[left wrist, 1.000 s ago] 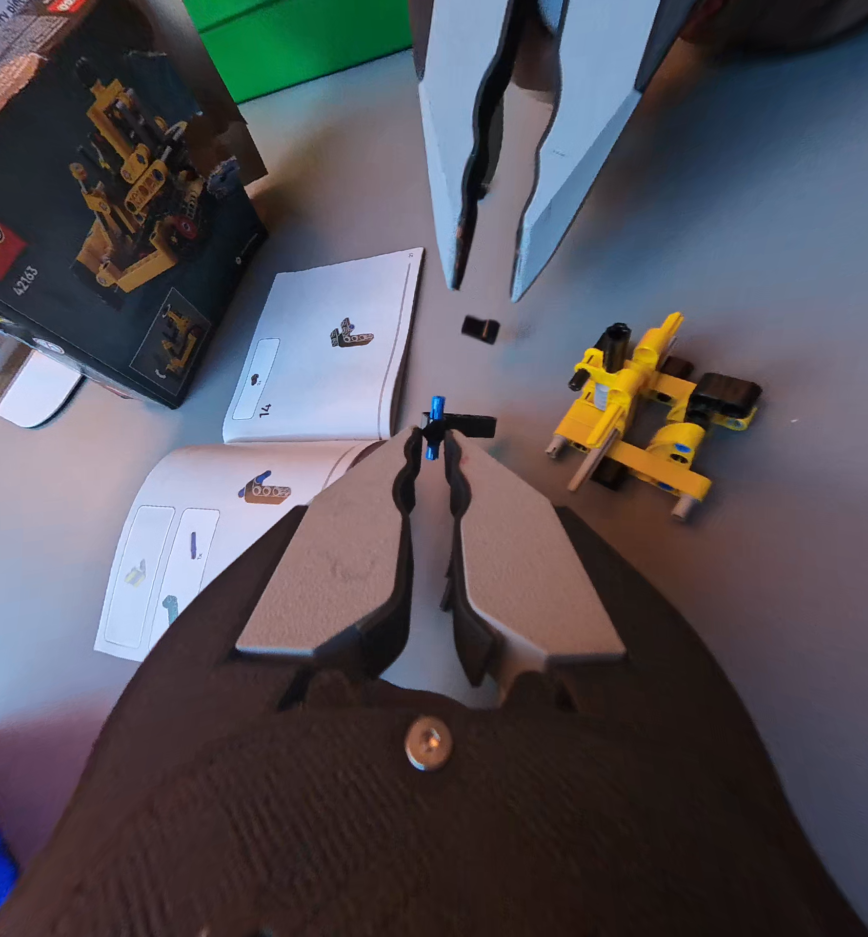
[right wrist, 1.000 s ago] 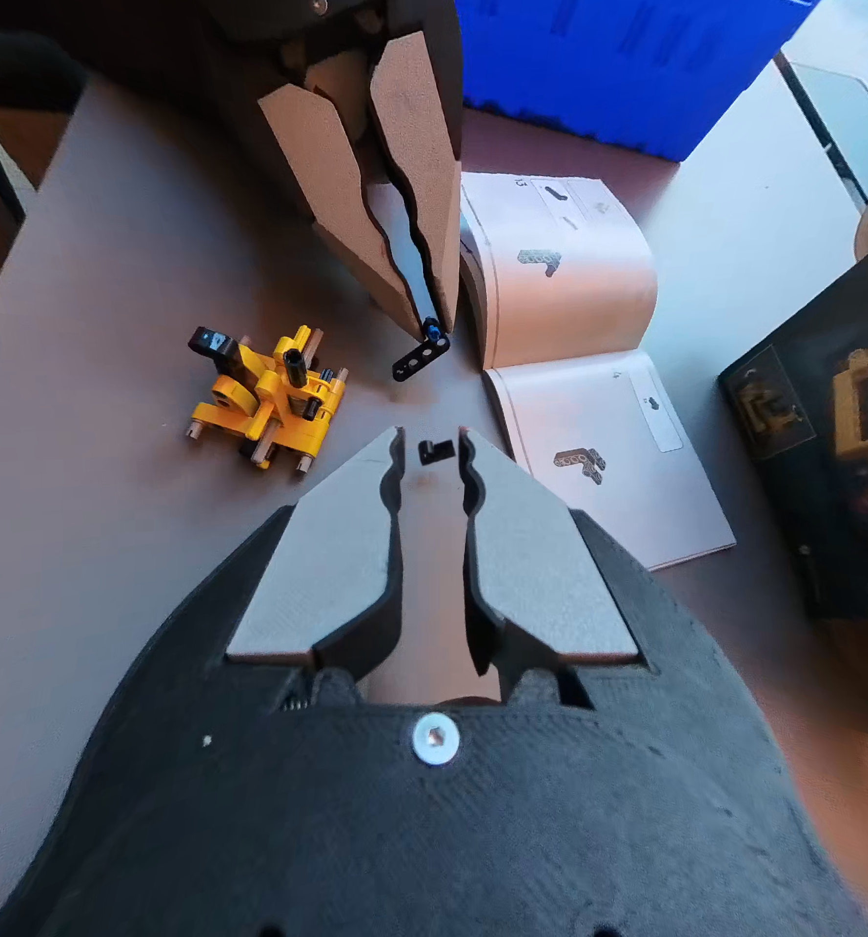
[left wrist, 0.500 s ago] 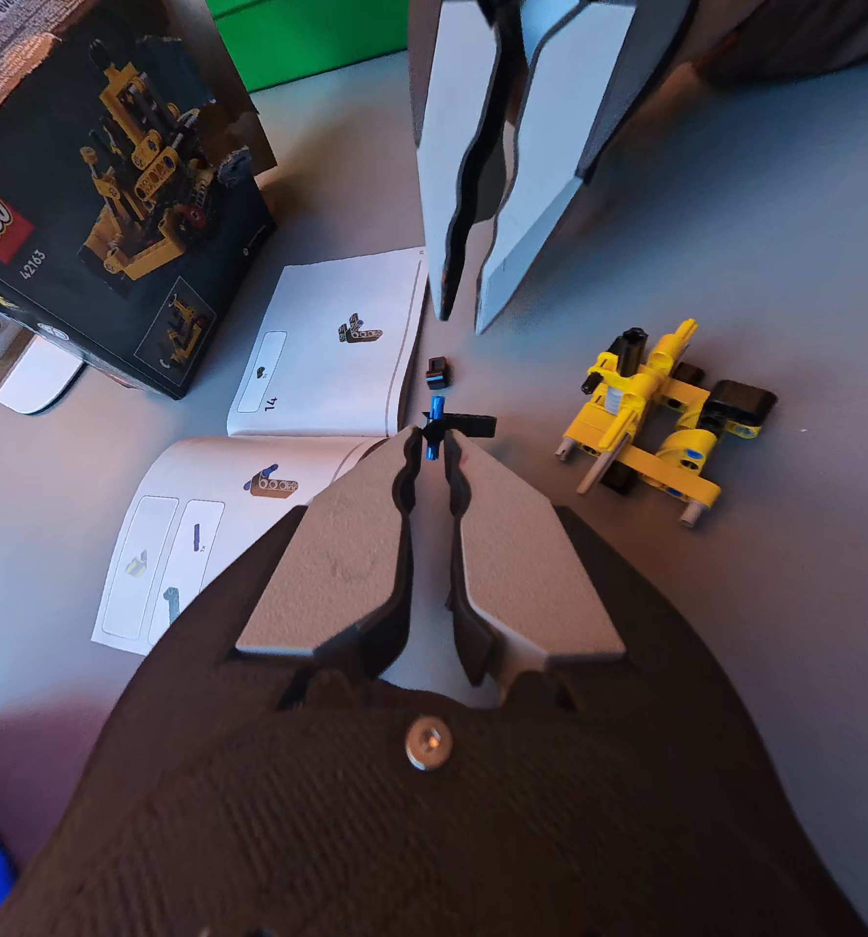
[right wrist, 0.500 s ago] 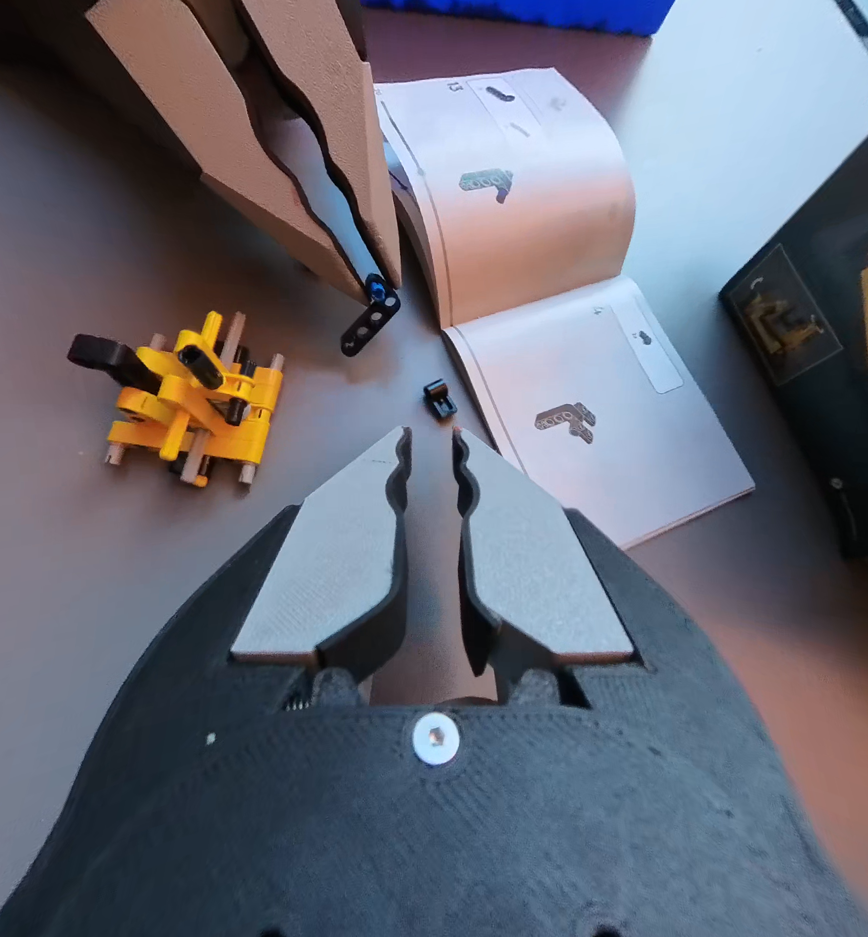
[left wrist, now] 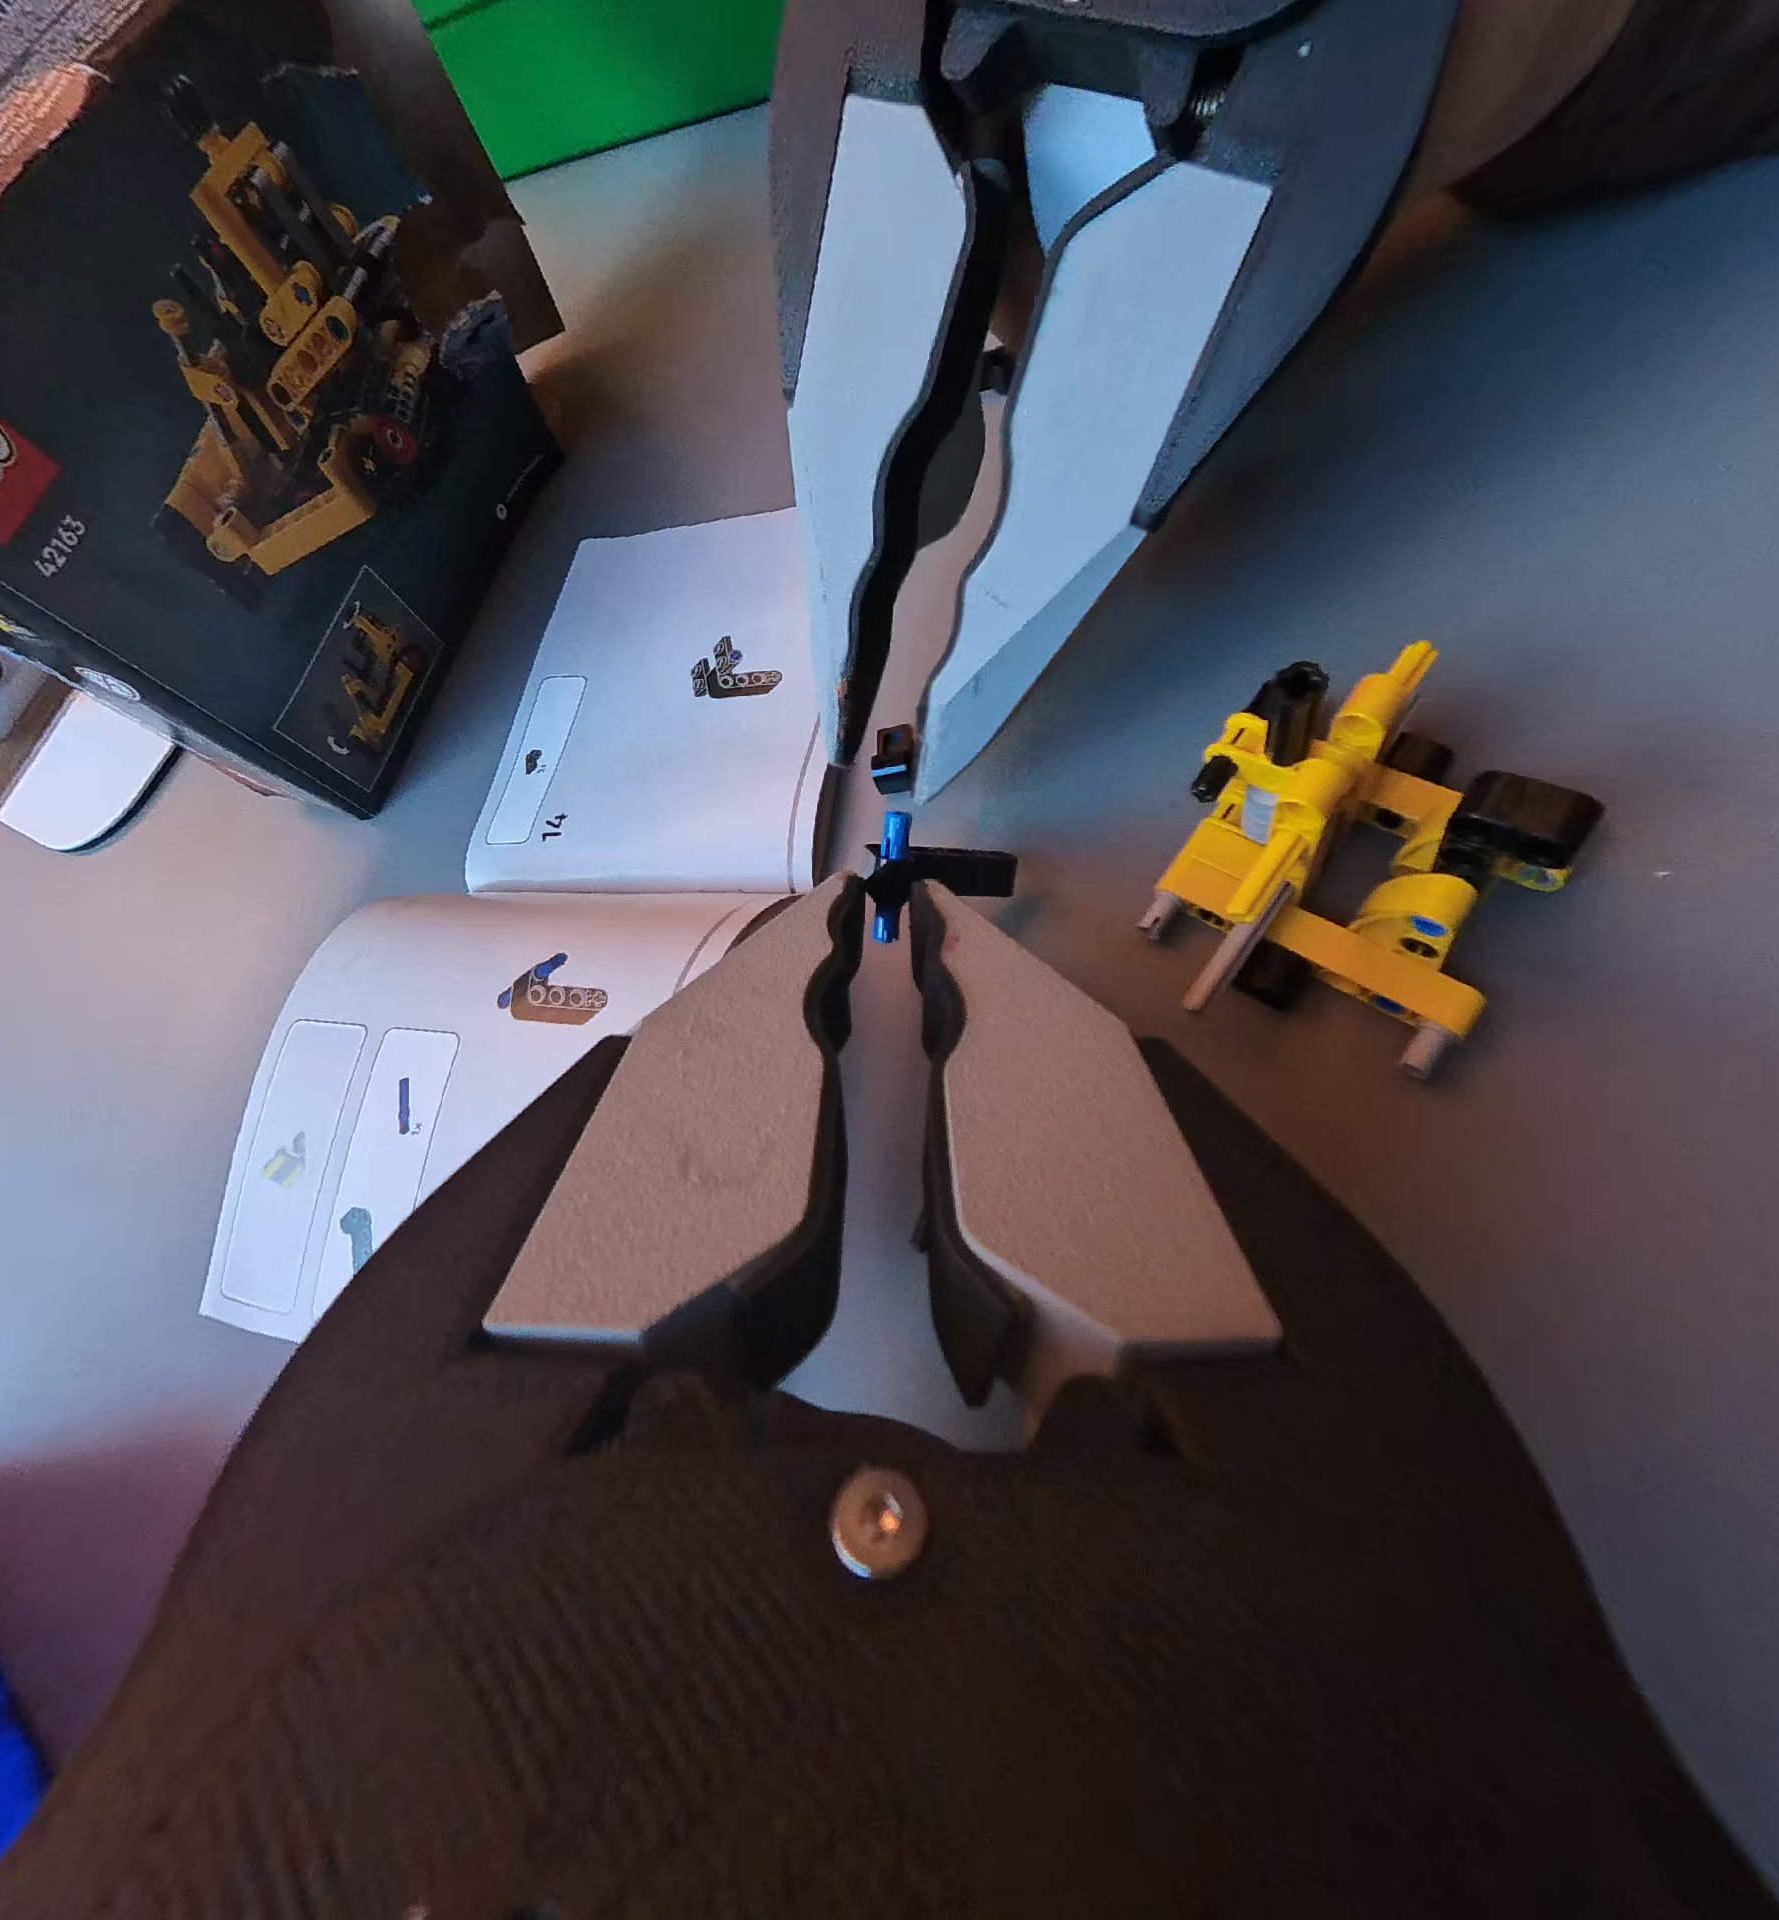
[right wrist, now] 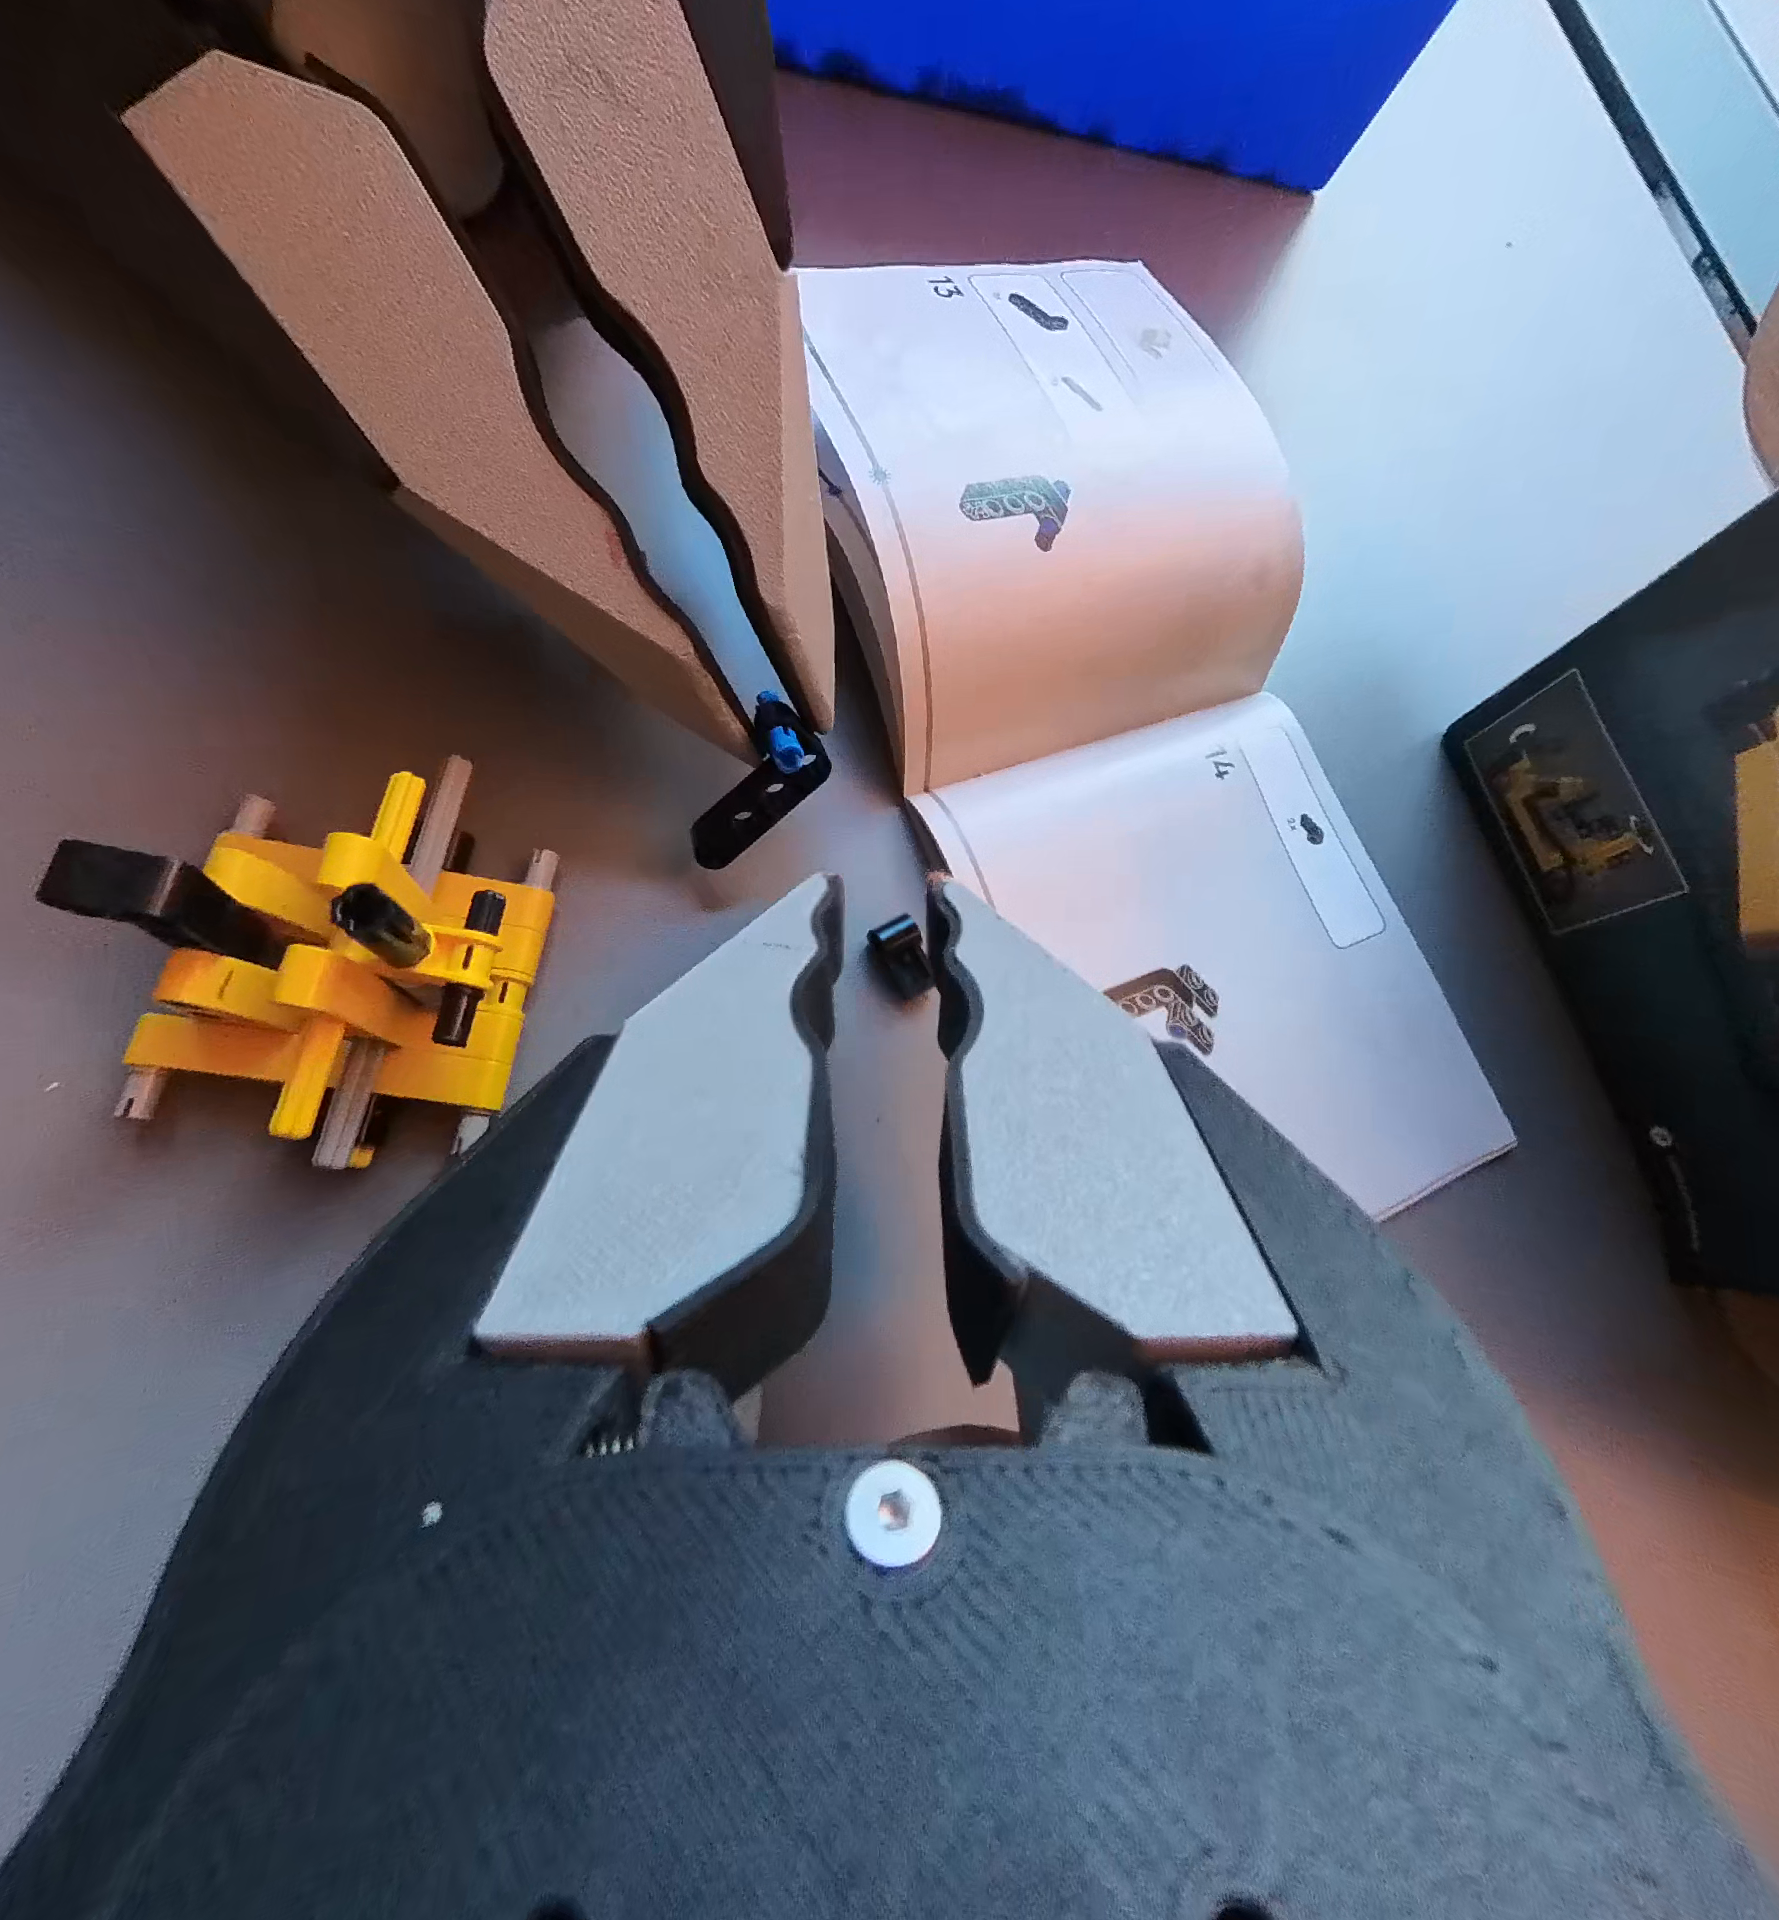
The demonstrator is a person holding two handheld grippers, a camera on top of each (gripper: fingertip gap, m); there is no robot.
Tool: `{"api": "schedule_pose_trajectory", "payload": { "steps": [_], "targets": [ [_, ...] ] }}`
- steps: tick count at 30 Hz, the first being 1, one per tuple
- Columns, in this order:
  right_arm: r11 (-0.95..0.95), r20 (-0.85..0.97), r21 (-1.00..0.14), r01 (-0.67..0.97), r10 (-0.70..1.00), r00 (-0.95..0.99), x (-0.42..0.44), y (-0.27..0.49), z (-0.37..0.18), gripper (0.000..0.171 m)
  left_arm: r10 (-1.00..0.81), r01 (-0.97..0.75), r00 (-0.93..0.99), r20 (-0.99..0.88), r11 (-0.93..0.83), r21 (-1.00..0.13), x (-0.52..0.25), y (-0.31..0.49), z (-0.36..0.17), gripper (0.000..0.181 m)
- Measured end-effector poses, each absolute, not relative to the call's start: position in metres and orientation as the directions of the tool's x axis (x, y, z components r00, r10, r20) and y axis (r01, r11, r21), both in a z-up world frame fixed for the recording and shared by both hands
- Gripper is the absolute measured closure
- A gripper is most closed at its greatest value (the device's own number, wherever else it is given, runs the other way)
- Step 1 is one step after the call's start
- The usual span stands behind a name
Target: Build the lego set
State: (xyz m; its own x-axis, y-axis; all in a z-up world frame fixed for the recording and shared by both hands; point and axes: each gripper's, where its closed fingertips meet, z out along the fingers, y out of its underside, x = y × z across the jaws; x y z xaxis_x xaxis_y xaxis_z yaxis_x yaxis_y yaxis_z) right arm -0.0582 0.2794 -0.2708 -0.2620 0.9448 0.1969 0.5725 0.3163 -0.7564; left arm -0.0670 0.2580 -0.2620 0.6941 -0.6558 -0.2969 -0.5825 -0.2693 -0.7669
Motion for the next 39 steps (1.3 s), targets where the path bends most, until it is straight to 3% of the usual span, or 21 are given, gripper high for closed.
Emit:
{"api": "schedule_pose_trajectory", "payload": {
  "steps": [8, 14, 23, 33, 39],
  "targets": [
    [0.283, 0.164, -0.748, 0.600, 0.955, -0.247, -0.056, 0.286, -0.276, 0.165, -0.653, -0.579, 0.697, -0.295, -0.270, -0.769, -0.067, 0.258, -0.262, 0.176],
    [0.255, 0.129, -0.851, 0.459, 0.949, -0.287, -0.055, 0.274, -0.246, 0.165, -0.650, -0.569, 0.704, -0.287, -0.274, -0.775, -0.068, 0.259, -0.260, 0.176],
    [-0.027, -0.157, -0.947, 0.321, 0.909, -0.386, -0.057, 0.250, -0.209, 0.165, -0.643, -0.578, 0.691, -0.329, -0.219, -0.786, -0.066, 0.260, -0.254, 0.176],
    [-0.308, -0.385, -0.921, 0.239, 0.813, -0.436, -0.063, 0.245, -0.186, 0.166, -0.623, -0.534, 0.689, -0.369, -0.093, -0.841, -0.053, 0.260, -0.233, 0.175],
    [-0.315, -0.395, -0.916, 0.247, 0.809, -0.435, -0.065, 0.244, -0.190, 0.166, -0.604, -0.466, 0.718, -0.344, -0.051, -0.883, -0.050, 0.259, -0.218, 0.176]
  ]
}}
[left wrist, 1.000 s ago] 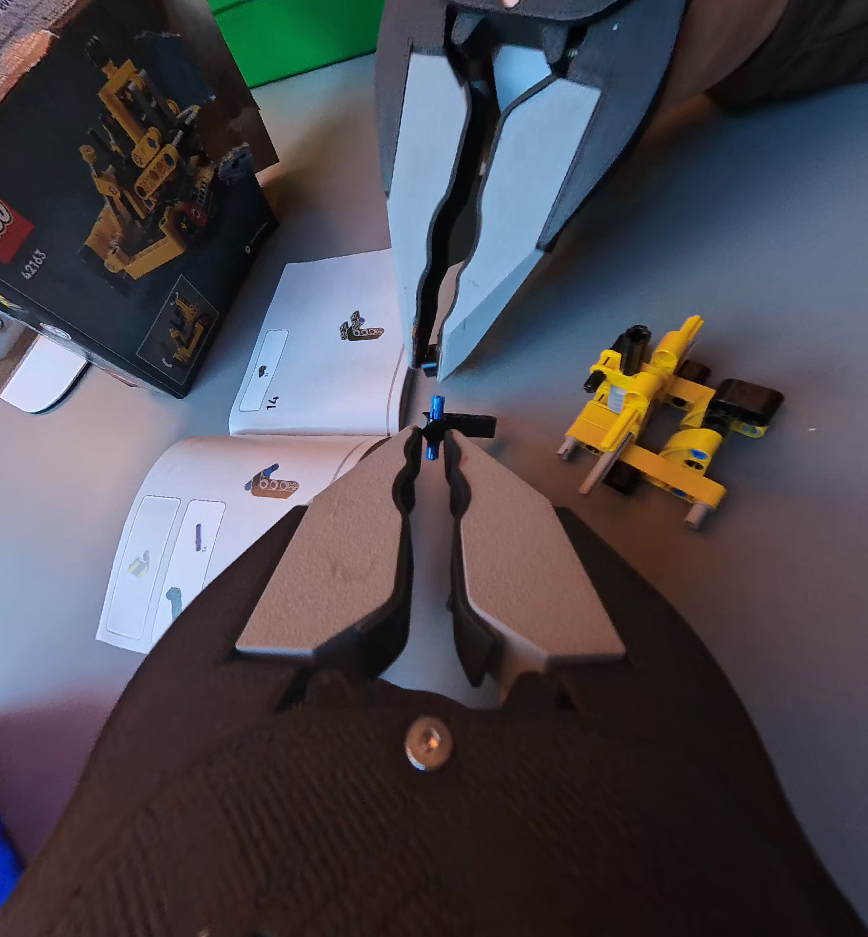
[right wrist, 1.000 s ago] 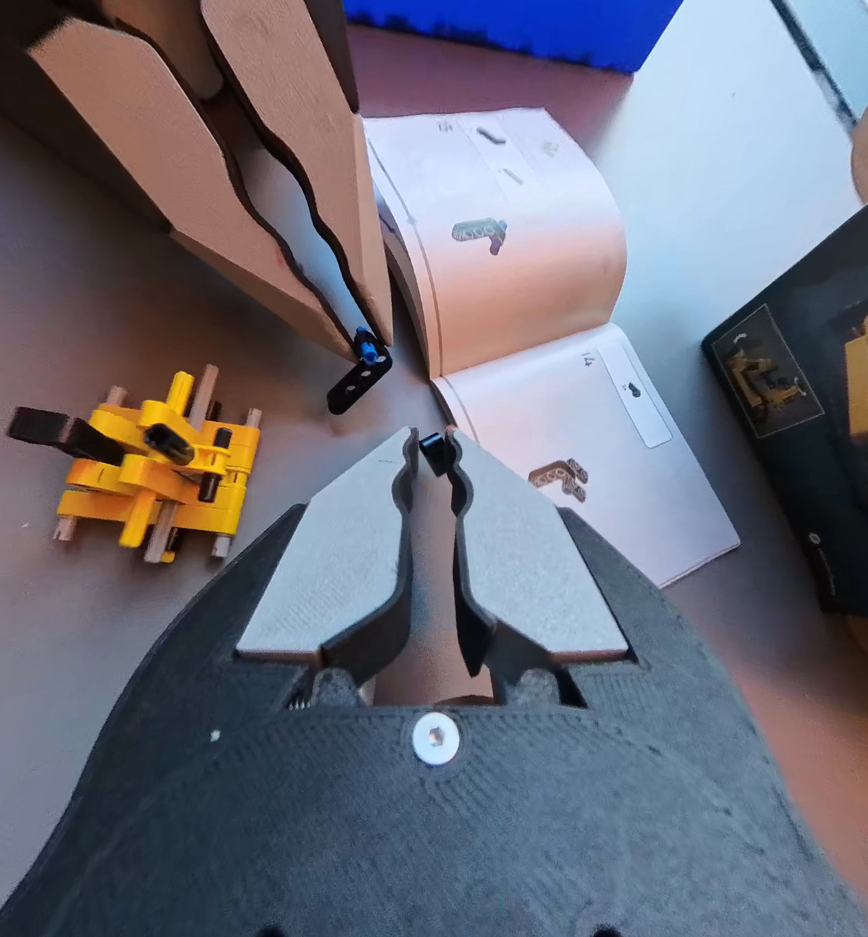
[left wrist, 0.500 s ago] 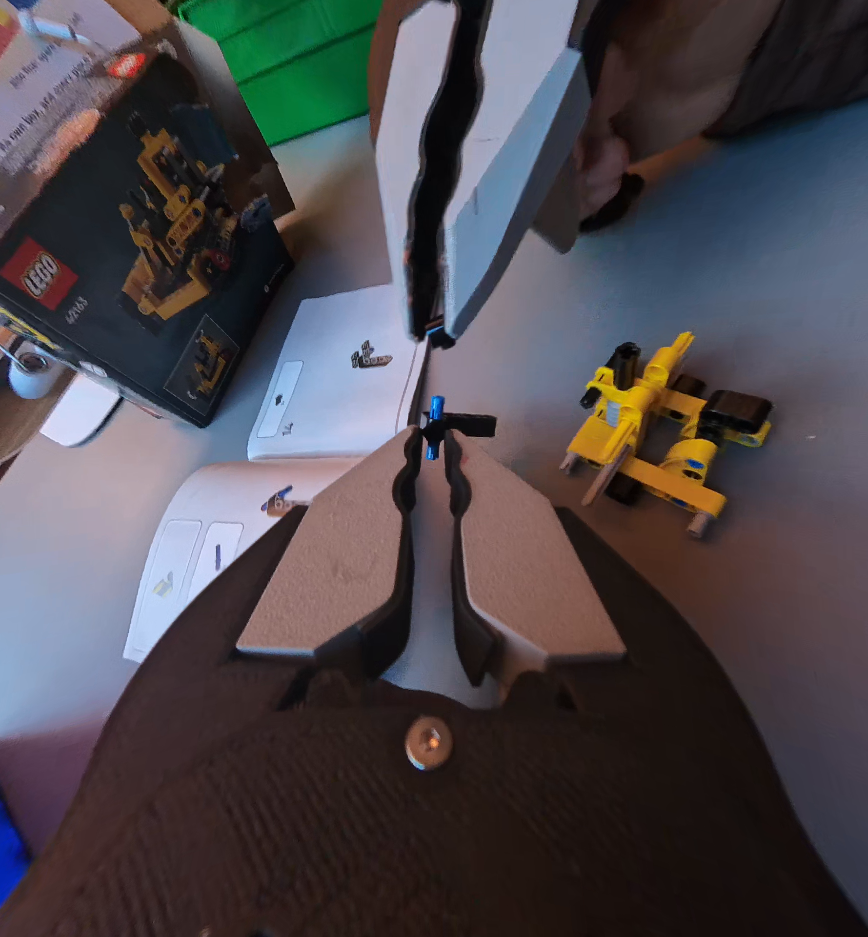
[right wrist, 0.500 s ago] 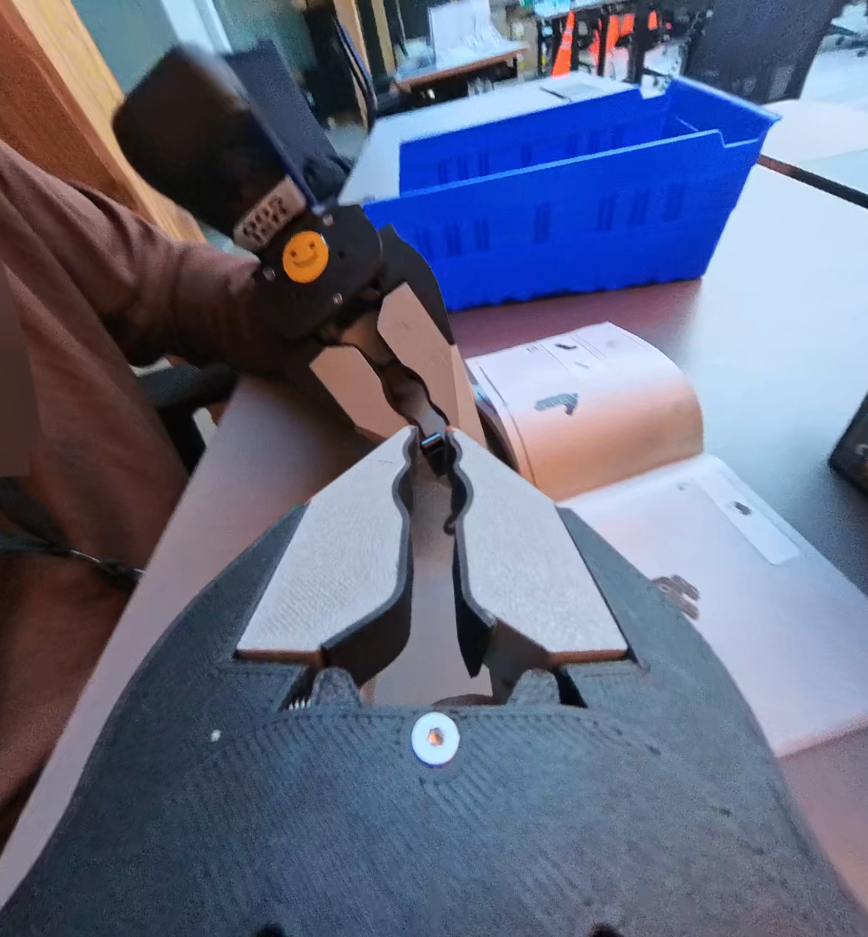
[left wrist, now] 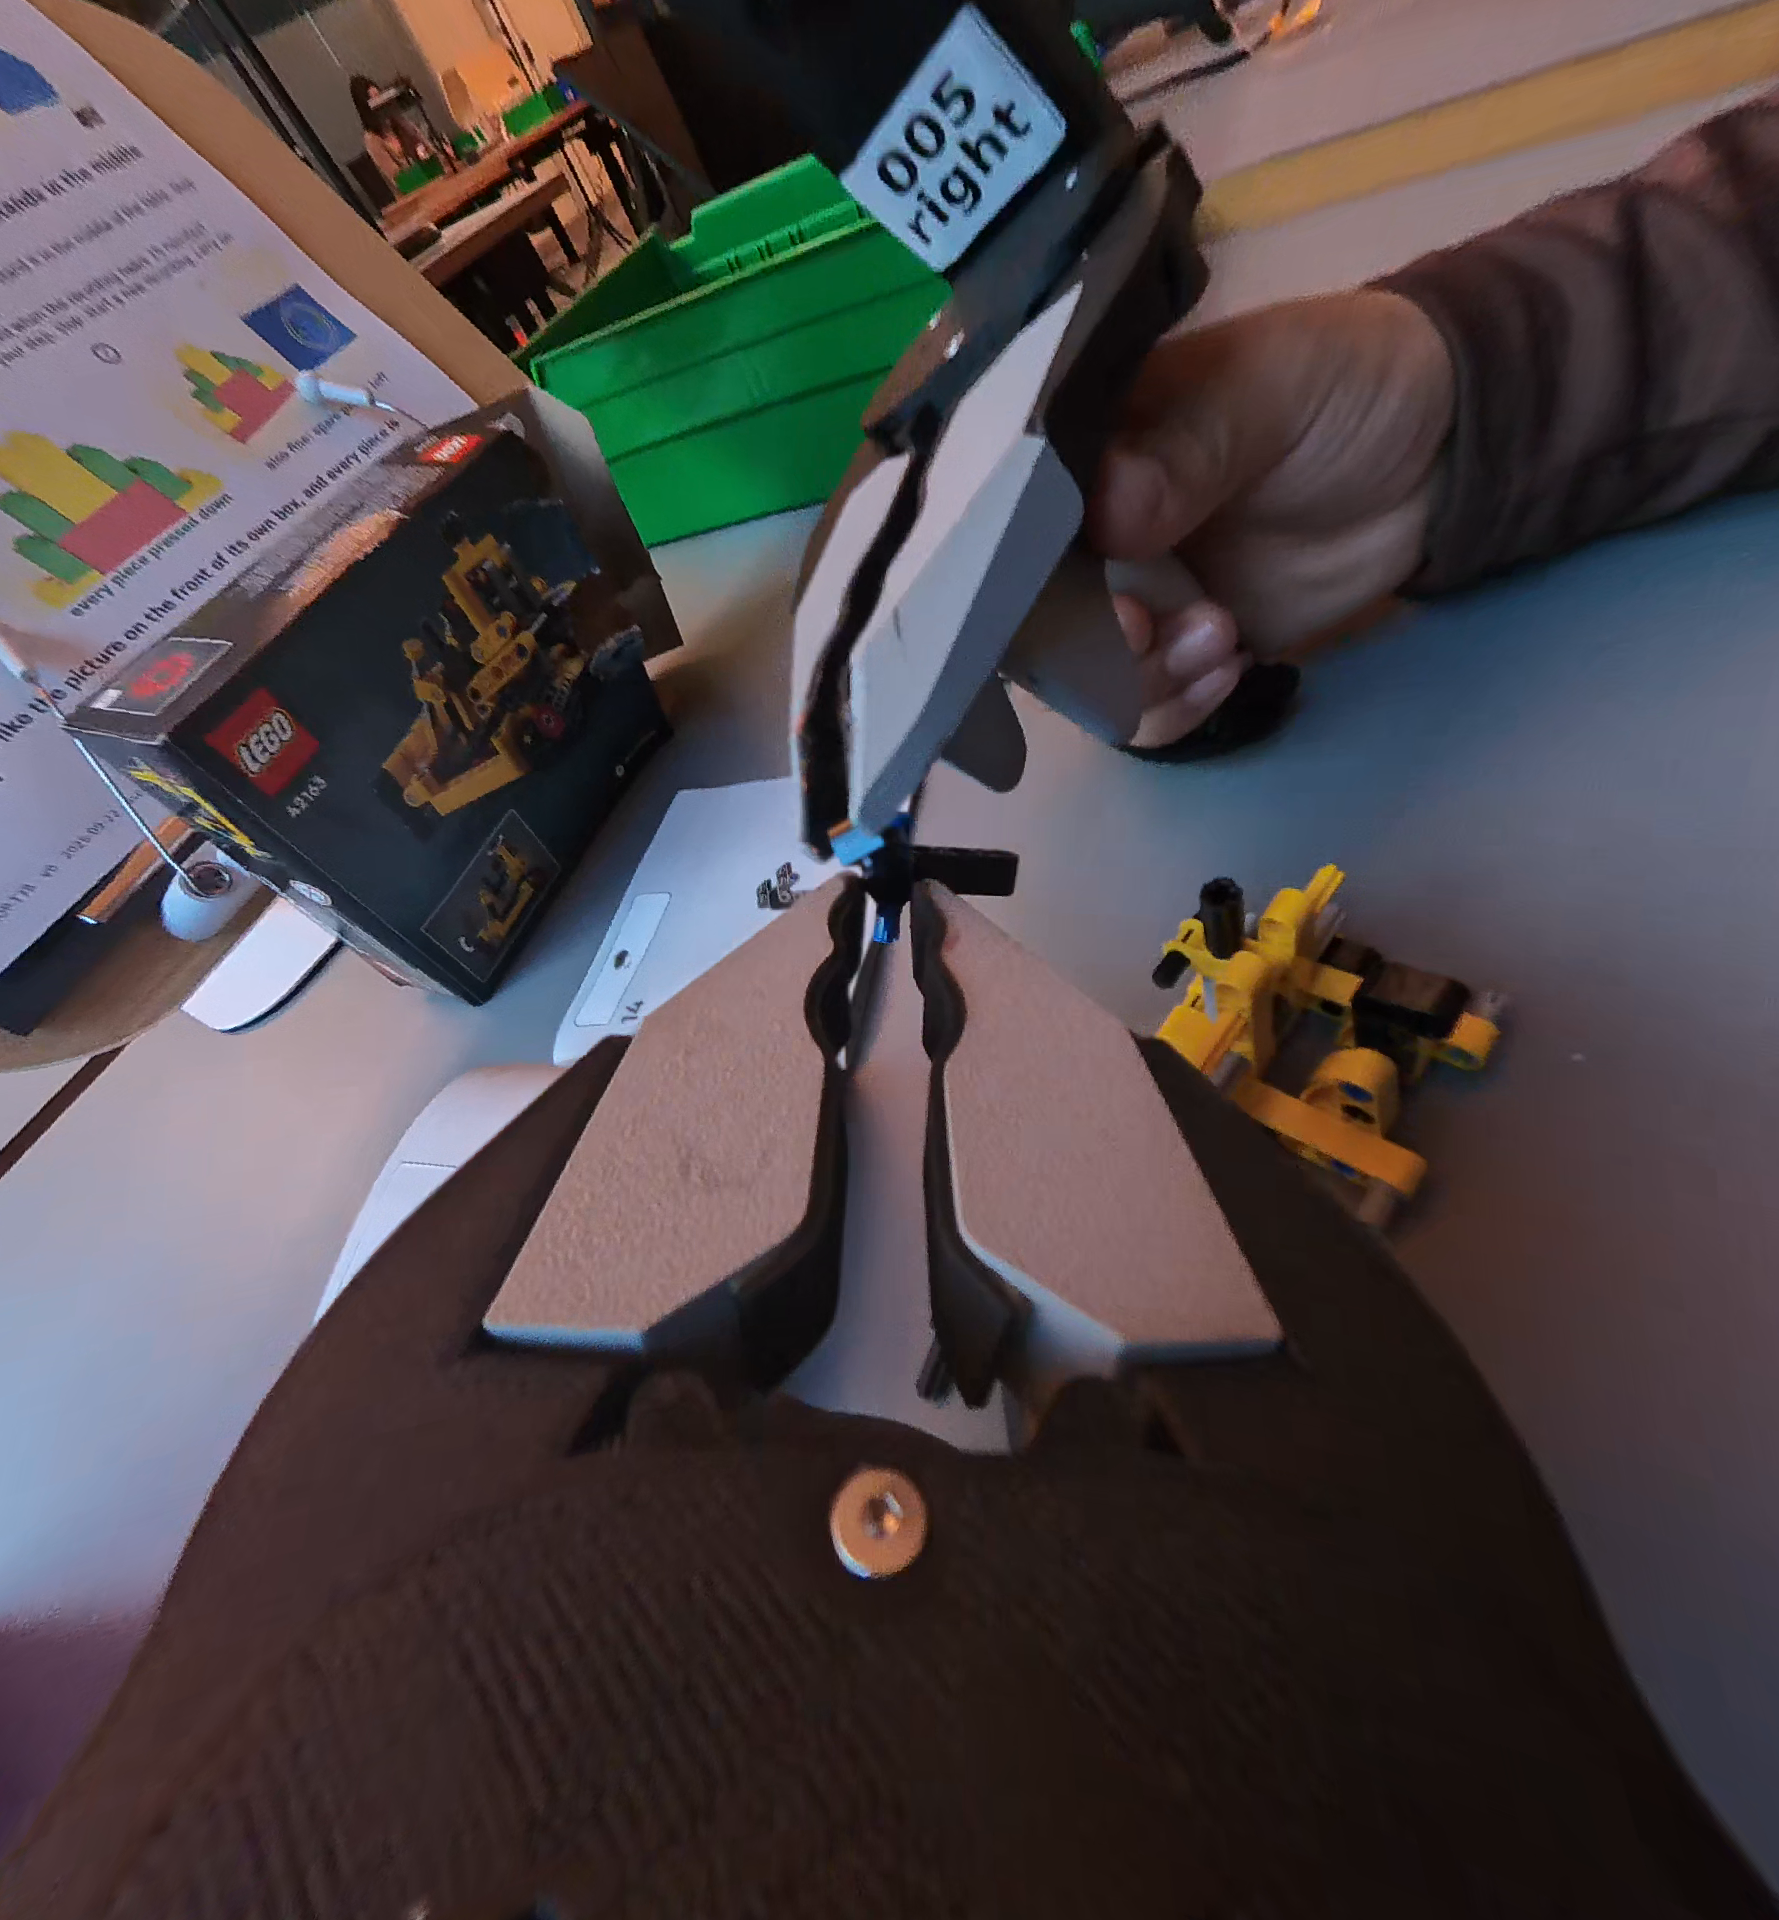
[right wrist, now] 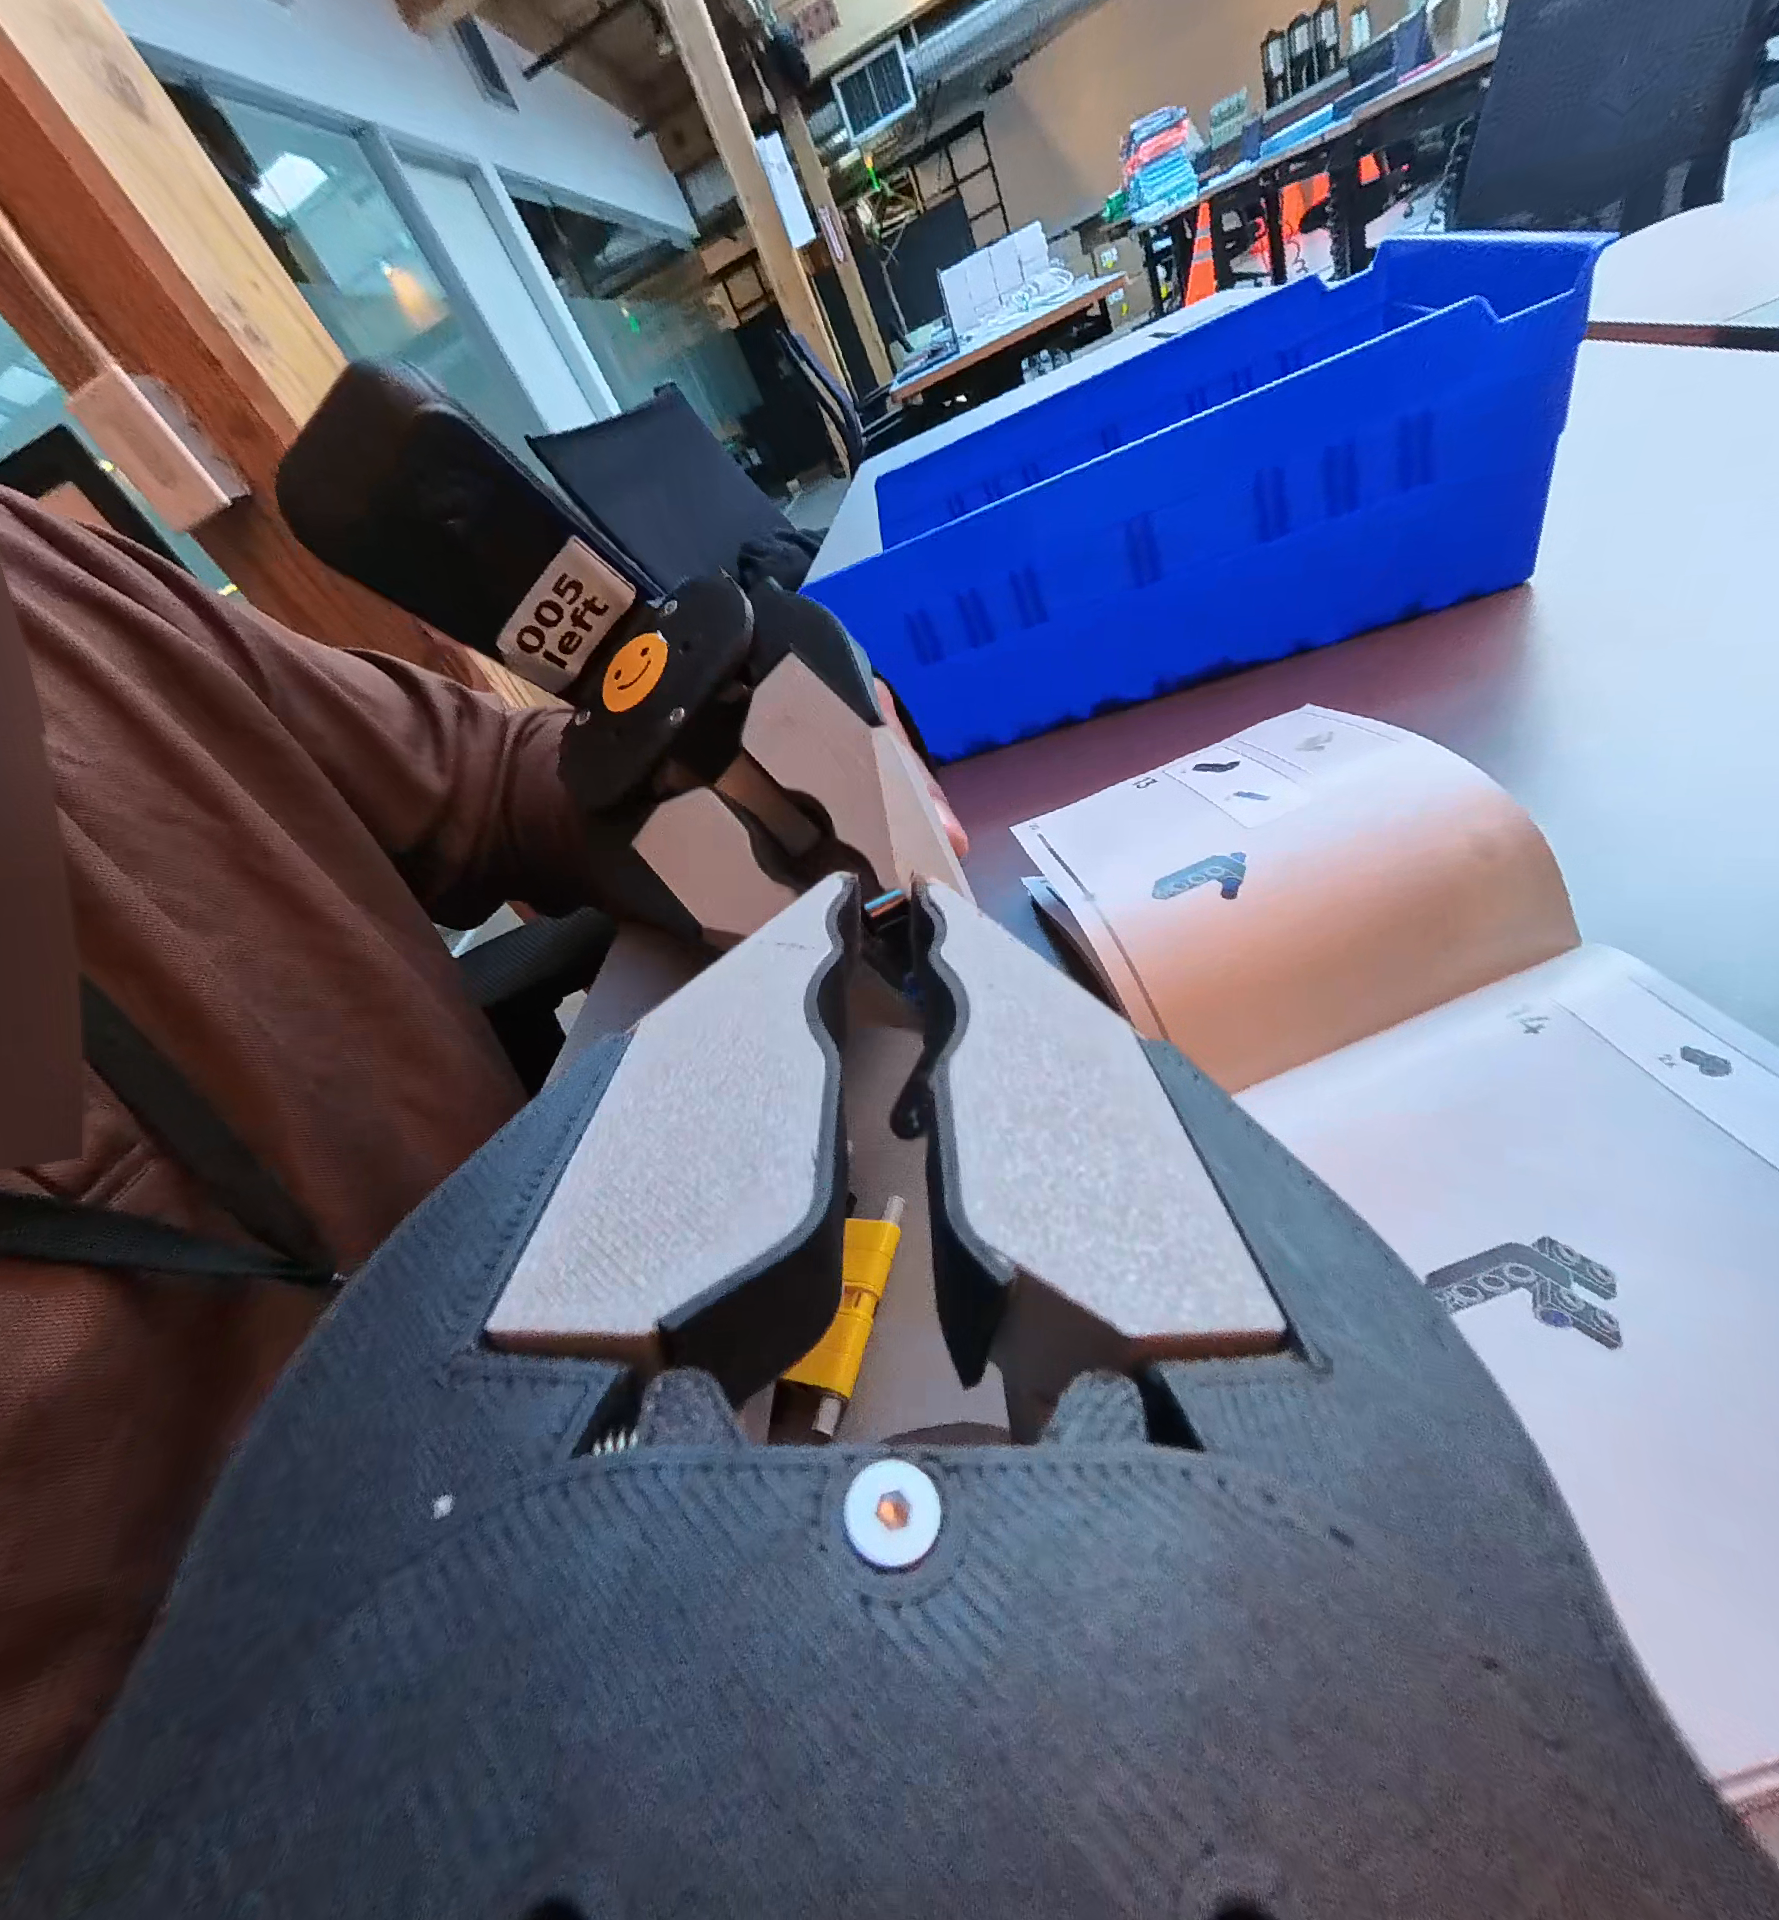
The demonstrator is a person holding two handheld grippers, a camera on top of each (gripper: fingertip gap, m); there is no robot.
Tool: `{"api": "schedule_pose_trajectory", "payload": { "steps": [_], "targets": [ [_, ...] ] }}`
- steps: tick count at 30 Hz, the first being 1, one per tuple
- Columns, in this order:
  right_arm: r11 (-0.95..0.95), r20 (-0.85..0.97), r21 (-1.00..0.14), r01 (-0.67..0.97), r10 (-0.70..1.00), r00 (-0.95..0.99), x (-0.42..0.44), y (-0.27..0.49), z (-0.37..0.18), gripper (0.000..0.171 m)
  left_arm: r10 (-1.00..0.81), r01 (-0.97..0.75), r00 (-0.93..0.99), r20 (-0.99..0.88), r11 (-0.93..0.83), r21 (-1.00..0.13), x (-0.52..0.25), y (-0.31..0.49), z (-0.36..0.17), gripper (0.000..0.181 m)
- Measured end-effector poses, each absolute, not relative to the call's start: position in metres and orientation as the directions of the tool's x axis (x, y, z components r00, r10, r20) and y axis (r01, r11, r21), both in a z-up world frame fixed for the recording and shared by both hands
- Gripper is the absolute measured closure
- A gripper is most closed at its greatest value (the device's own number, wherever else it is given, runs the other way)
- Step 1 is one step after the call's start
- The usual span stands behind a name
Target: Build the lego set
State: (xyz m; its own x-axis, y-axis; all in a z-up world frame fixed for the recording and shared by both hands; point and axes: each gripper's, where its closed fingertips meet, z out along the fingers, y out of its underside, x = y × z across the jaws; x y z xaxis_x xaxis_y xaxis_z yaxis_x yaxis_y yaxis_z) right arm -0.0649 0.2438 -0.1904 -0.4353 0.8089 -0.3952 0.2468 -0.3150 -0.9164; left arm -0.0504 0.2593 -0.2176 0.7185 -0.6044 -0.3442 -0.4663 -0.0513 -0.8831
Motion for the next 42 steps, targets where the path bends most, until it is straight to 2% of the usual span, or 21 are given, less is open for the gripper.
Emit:
{"api": "schedule_pose_trajectory", "payload": {
  "steps": [8, 11, 19, 25, 32, 37, 42],
  "targets": [
    [-0.369, -0.421, -0.907, 0.203, 0.783, -0.458, -0.060, 0.249, -0.181, 0.166, -0.600, -0.415, 0.735, -0.315, -0.031, -0.909, -0.051, 0.258, -0.207, 0.176],
    [-0.387, -0.427, -0.903, 0.184, 0.776, -0.464, -0.056, 0.254, -0.177, 0.171, -0.592, -0.404, 0.743, -0.313, -0.023, -0.915, -0.053, 0.258, -0.203, 0.176],
    [-0.333, -0.400, -0.916, 0.225, 0.806, -0.435, -0.055, 0.258, -0.187, 0.171, -0.589, -0.420, 0.747, -0.307, -0.061, -0.905, -0.058, 0.260, -0.208, 0.175],
    [-0.233, -0.351, -0.922, 0.310, 0.841, -0.412, -0.054, 0.255, -0.203, 0.171, -0.558, -0.568, 0.698, -0.449, -0.051, -0.821, -0.064, 0.263, -0.222, 0.176],
    [0.008, -0.082, -0.875, 0.483, 0.983, -0.164, -0.037, 0.310, -0.240, 0.169, -0.533, -0.701, 0.627, -0.568, -0.070, -0.709, -0.080, 0.267, -0.235, 0.176],
    [0.008, -0.033, -0.854, 0.521, 0.997, -0.069, -0.023, 0.338, -0.242, 0.166, -0.549, -0.741, 0.586, -0.596, -0.065, -0.669, -0.074, 0.266, -0.247, 0.176],
    [0.008, -0.024, -0.851, 0.525, 0.998, -0.054, -0.021, 0.342, -0.243, 0.164, -0.558, -0.746, 0.576, -0.597, -0.061, -0.663, -0.070, 0.264, -0.250, 0.176]
  ]
}}
